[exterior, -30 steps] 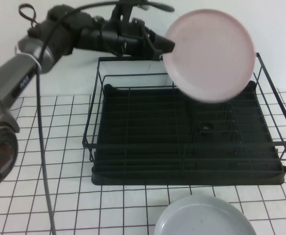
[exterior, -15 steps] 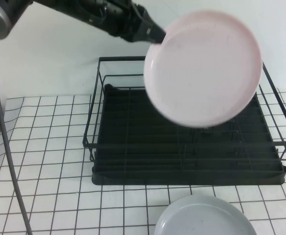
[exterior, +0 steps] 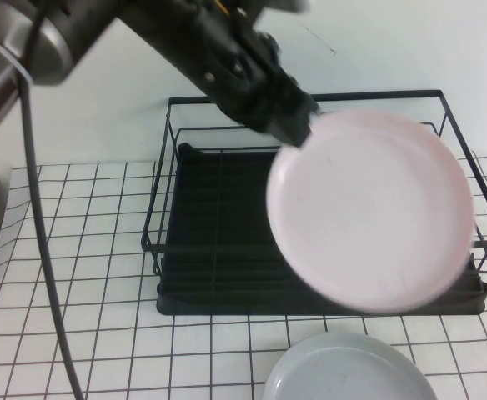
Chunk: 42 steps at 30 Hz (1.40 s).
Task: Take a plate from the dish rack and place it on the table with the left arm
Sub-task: Place the plate from the table
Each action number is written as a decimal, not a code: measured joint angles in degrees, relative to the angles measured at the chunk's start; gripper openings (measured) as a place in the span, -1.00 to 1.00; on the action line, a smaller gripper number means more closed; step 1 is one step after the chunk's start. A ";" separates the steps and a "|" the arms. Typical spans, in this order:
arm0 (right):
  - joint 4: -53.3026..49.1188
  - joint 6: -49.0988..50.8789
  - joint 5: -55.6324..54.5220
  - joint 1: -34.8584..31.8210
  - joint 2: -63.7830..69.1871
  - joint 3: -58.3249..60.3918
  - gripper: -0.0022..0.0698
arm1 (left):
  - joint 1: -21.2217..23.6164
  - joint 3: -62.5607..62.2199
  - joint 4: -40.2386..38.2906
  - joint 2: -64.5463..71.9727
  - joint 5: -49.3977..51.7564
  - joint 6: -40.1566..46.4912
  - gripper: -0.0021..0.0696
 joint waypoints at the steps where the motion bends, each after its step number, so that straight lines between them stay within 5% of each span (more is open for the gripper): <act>1: 0.00 0.00 0.00 0.00 0.00 0.00 -0.94 | -0.99 1.65 0.29 -0.56 0.00 -0.61 -0.93; 14: 0.00 0.00 0.00 0.00 0.00 0.00 -0.94 | -4.35 26.96 -0.21 -9.57 -0.54 -3.34 -0.93; 21: 0.00 0.00 0.00 0.00 0.00 0.00 -0.94 | -7.19 36.27 -1.46 -9.89 -9.43 -2.86 -0.93; 42: 0.00 0.00 0.00 0.00 0.00 0.00 -0.94 | -8.38 39.38 -1.39 -0.85 -17.94 -1.14 -0.93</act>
